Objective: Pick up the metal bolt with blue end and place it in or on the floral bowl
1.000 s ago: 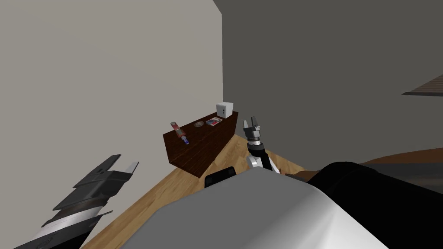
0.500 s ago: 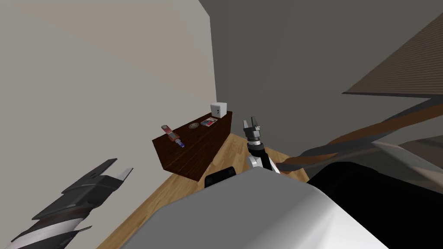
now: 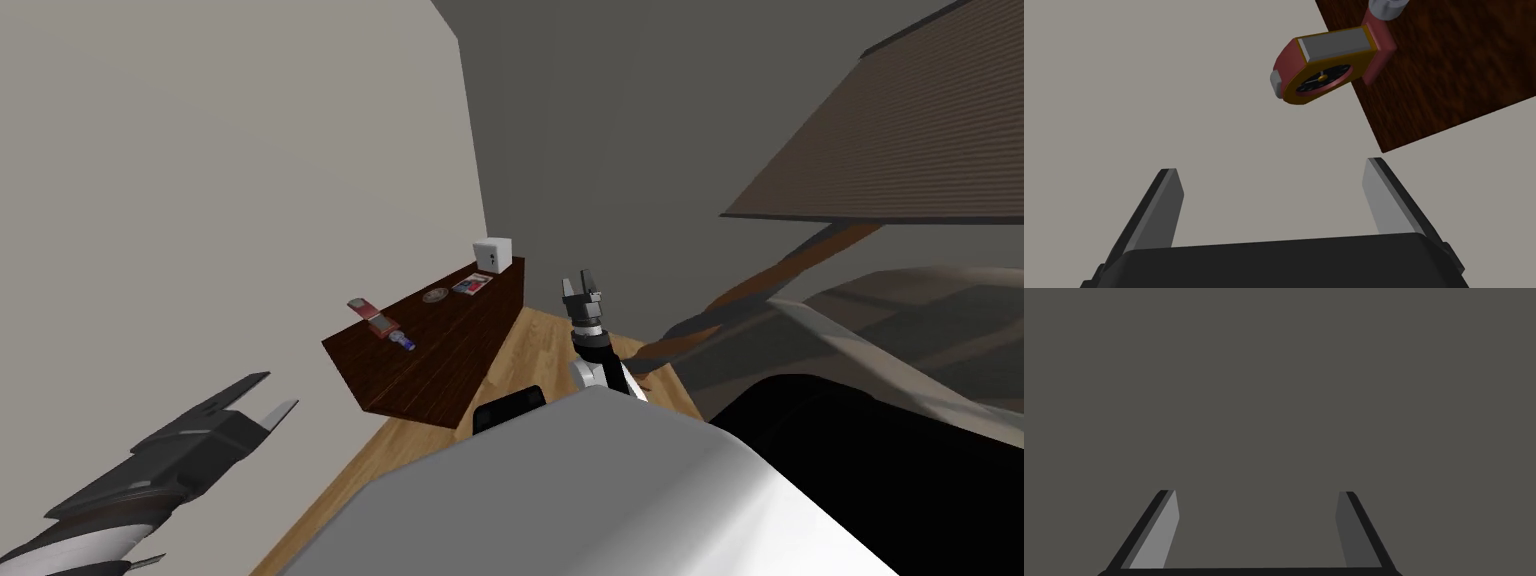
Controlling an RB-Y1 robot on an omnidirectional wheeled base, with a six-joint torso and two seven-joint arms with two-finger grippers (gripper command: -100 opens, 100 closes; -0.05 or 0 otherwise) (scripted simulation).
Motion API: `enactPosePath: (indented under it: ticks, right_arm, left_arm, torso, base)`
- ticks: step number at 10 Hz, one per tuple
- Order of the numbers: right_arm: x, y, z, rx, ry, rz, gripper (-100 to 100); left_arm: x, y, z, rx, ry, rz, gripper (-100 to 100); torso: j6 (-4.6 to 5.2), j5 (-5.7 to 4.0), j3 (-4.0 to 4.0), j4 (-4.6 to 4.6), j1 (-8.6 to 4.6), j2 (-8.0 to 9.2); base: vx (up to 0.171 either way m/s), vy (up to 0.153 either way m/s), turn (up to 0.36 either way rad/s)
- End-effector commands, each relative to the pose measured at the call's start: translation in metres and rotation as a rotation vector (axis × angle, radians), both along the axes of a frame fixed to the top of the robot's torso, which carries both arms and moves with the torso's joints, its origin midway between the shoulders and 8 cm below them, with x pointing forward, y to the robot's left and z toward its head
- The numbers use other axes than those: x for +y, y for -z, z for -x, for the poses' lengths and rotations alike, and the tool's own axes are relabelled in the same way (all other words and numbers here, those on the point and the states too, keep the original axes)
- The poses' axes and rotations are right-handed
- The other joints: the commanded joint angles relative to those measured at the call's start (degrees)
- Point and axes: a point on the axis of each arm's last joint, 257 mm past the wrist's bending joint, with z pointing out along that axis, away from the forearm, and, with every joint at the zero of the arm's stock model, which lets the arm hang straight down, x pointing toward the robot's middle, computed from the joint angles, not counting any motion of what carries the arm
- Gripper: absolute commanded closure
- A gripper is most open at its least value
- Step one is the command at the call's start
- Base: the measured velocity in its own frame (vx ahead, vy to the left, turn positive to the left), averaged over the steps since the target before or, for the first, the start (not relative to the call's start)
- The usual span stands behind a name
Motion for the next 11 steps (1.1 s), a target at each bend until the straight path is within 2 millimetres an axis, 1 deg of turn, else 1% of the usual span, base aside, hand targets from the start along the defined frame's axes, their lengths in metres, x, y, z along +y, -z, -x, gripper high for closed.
enactPosePath:
  ticks: [1,2,3,4,5,6,7,8,9,10,11]
  right_arm:
    - [0.000,0.000,0.000,0.000,0.000,0.000,0]
    - [0.000,0.000,0.000,0.000,0.000,0.000,0]
    - [0.000,0.000,0.000,0.000,0.000,0.000,0]
    - [0.000,0.000,0.000,0.000,0.000,0.000,0]
    - [0.000,0.000,0.000,0.000,0.000,0.000,0]
    - [0.000,0.000,0.000,0.000,0.000,0.000,0]
    - [0.000,0.000,0.000,0.000,0.000,0.000,0]
    - [0.000,0.000,0.000,0.000,0.000,0.000,0]
    - [0.000,0.000,0.000,0.000,0.000,0.000,0]
    - [0.000,0.000,0.000,0.000,0.000,0.000,0]
    - [0.000,0.000,0.000,0.000,0.000,0.000,0]
  left_arm:
    - [0.009,0.008,0.005,0.063,-0.009,0.008,-100]
    - [0.007,0.008,0.003,0.070,0.001,0.004,-100]
    - [0.014,0.016,0.008,0.125,-0.012,0.014,-100]
    - [0.012,0.016,0.006,0.131,-0.001,0.010,-100]
    - [0.018,0.025,0.011,0.190,-0.011,0.019,-100]
    - [0.017,0.025,0.010,0.193,-0.003,0.016,-100]
    - [0.022,0.035,0.015,0.252,-0.013,0.026,-100]
    - [0.020,0.035,0.013,0.255,-0.006,0.023,-100]
    - [0.025,0.044,0.019,0.313,-0.015,0.033,-100]
    - [0.024,0.045,0.018,0.318,-0.008,0.030,-100]
    - [0.027,0.055,0.023,0.379,-0.014,0.039,-100]
  torso:
    - [0.00,0.00,0.00,0.00,0.00,0.00]
    - [0.05,-0.01,-0.02,-0.01,0.00,-0.02]
    - [0.00,0.00,-0.02,-0.01,-0.01,-0.04]
    - [0.06,-0.01,-0.05,-0.02,0.01,-0.07]
    - [-0.02,0.00,-0.04,-0.02,-0.02,-0.08]
    - [0.04,-0.01,-0.06,-0.03,-0.02,-0.10]
    - [-0.01,0.00,-0.06,-0.02,-0.03,-0.11]
    - [0.04,-0.01,-0.07,-0.03,-0.03,-0.12]
    - [-0.02,0.00,-0.07,-0.02,-0.02,-0.12]
    - [0.03,0.00,-0.09,-0.04,0.00,-0.15]
    - [-0.03,0.00,-0.09,-0.03,-0.01,-0.16]
  base:
    - [-0.013,0.041,-0.297]
    - [-0.010,0.041,-0.176]
    - [-0.004,0.043,-0.326]
    - [-0.006,0.039,-0.156]
    - [0.002,0.035,-0.252]
    - [0.000,0.037,-0.158]
    - [0.001,0.035,-0.271]
    - [-0.002,0.040,-0.162]
    - [0.009,0.041,-0.279]
    - [0.008,0.045,-0.144]
    - [0.014,0.046,-0.274]
